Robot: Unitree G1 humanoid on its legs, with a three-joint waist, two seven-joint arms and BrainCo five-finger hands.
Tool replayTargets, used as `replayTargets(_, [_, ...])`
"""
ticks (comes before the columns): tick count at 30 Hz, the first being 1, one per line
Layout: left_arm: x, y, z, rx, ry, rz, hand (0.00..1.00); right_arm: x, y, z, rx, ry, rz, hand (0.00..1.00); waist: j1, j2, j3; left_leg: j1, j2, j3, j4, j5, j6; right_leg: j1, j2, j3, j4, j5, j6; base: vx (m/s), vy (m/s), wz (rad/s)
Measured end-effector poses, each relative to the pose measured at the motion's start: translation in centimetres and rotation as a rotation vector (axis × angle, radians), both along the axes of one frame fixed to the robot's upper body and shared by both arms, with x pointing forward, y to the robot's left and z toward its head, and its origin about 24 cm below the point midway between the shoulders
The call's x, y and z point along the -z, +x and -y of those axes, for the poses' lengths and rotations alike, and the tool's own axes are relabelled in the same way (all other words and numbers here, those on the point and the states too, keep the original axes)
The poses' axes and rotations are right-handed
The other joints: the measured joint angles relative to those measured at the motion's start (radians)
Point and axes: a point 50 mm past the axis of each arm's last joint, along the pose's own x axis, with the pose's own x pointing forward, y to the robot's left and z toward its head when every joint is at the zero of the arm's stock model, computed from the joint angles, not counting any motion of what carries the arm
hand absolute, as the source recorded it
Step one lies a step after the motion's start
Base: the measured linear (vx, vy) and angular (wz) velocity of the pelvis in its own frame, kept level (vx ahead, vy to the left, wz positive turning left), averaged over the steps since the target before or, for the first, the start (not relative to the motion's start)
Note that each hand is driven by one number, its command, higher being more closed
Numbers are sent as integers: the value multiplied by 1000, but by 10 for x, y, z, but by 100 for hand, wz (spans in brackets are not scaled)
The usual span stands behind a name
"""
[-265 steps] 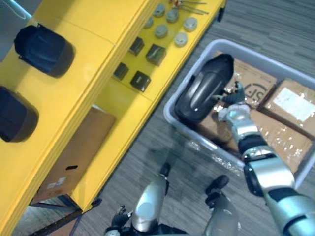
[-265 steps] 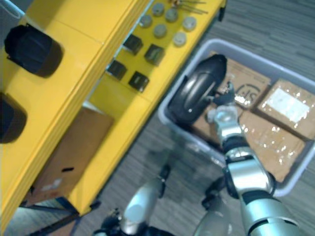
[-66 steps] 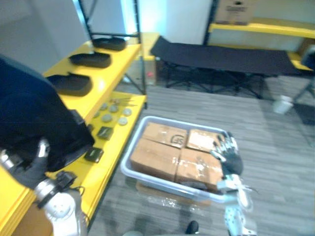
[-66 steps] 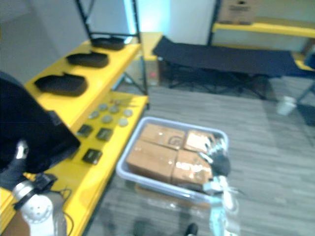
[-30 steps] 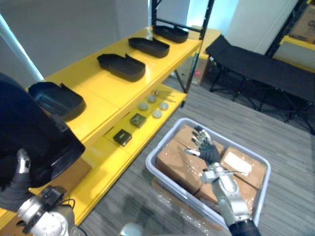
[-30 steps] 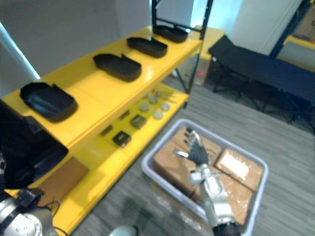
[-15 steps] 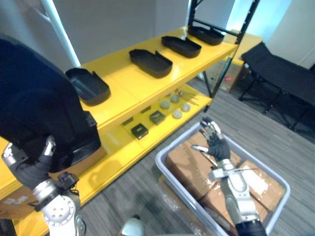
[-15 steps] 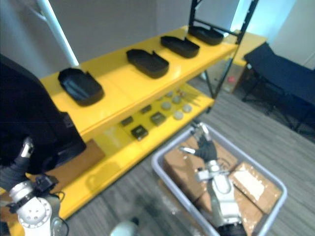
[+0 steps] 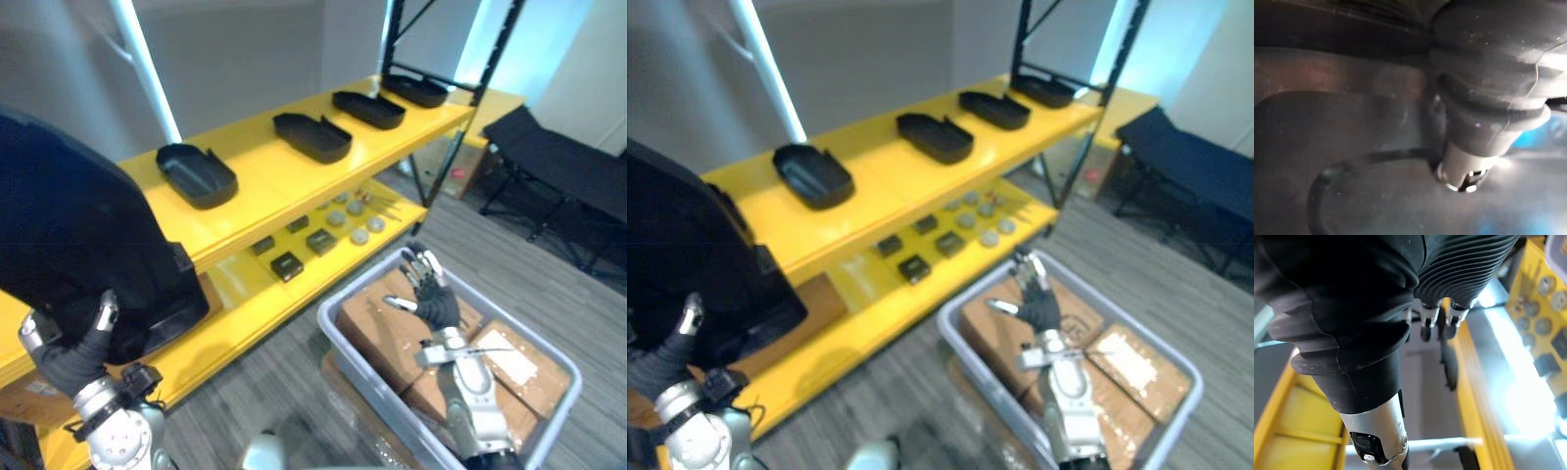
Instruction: Walk over and take plastic housings, then place them on the shelf
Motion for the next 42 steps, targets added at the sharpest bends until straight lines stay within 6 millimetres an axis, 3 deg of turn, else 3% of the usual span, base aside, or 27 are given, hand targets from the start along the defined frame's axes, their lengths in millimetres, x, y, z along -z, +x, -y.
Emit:
replayTargets(3, [-8,-2,-1,1,19,31,100,-7,3,-2,5,0,45,0,7,-26,0,-21,-37,-2,44,-32,11,4,-35,-8,20,20,29,138,114,18])
replayTargets(4, [-11,1,1,26,32,44,100,-8,4,0,12,-15,53,0,7,-27,0,-15,-44,-9,56,-48,16,-21,-59,-1,109,24,29,102,145,24])
replayTargets(6, [-16,6,2,47,54,63,100,-9,4,-2,3,-20,69,0,2,-28,-1,16,-48,-23,44,-65,32,-105,-97,46,324,62,-27,92,148,22])
replayTargets(7, [-19,8,1,53,78,69,100,-12,5,-3,-6,-21,94,0,-3,-33,-1,58,-46,-30,8,-61,41,-153,-109,89,430,136,-41,176,87,21])
replayTargets(8, [-25,12,2,65,108,81,100,-16,6,-3,-8,-27,116,0,-11,-25,3,82,-31,-54,-23,-44,43,-193,-99,113,492,132,-56,229,26,32])
replayTargets(9, [-28,16,1,72,119,96,100,-18,8,-2,-9,-34,127,0,-21,-25,3,86,-22,-68,-27,-41,44,-195,-79,115,488,75,-63,218,-33,50])
replayTargets(10, [-35,24,1,82,134,128,100,-24,12,-1,-21,-67,153,0,-33,-25,3,93,-2,-90,-40,-35,39,-199,-24,116,421,-5,-69,139,-54,50])
replayTargets(11, [-39,32,1,89,136,153,100,-31,16,1,-32,-90,180,0,-35,-25,3,89,6,-103,-45,-32,35,-207,15,117,346,-28,-69,116,-65,46])
replayTargets(13, [-41,47,0,91,118,166,100,-42,22,5,-42,-123,217,0,-35,-28,1,87,9,-113,-51,-27,28,-206,64,128,183,-17,-65,104,-119,25])
replayTargets(14, [-40,50,-1,92,111,157,100,-46,23,5,-46,-130,232,0,-35,-38,-3,87,-4,-112,-53,-27,27,-188,78,142,122,37,-71,113,-182,24])
replayTargets(15, [-38,52,1,99,102,145,100,-52,23,9,-44,-147,255,0,-35,-58,-9,91,-23,-117,-69,-31,15,-151,70,136,66,55,-34,108,-191,25])
replayTargets(18, [-27,50,12,140,63,111,100,-61,24,28,-16,-206,263,0,-37,10,-6,89,13,-113,-95,-26,0,-105,119,110,-43,85,-41,86,-135,12])
replayTargets(22, [-30,48,14,148,69,121,100,-70,26,34,-21,-200,278,0,-40,20,-13,103,29,-97,-128,-17,-12,-103,136,112,-69,93,-52,80,-50,-5])
replayTargets(31, [-20,50,16,130,42,71,100,-75,21,25,-34,-89,330,0,-42,-11,-32,115,-16,-112,-146,-4,-1,-65,105,104,-103,102,-41,15,31,10])
replayTargets(37, [2,29,7,23,16,-37,100,-59,27,-4,-115,53,292,0,-28,1,-34,121,-16,-144,-165,20,-8,-31,109,62,-117,93,-50,-47,-16,21])
replayTargets(40, [7,21,0,-28,-15,-51,100,-45,29,-38,-227,93,235,0,-13,19,-44,94,-23,-192,-181,41,-9,-16,110,0,-129,91,-48,-73,-32,67])
replayTargets(42, [8,20,0,-11,-33,-42,100,-39,27,-58,-287,92,208,0,-2,25,-54,66,-9,-132,-186,51,23,9,101,-74,-138,90,-41,-14,-15,114])
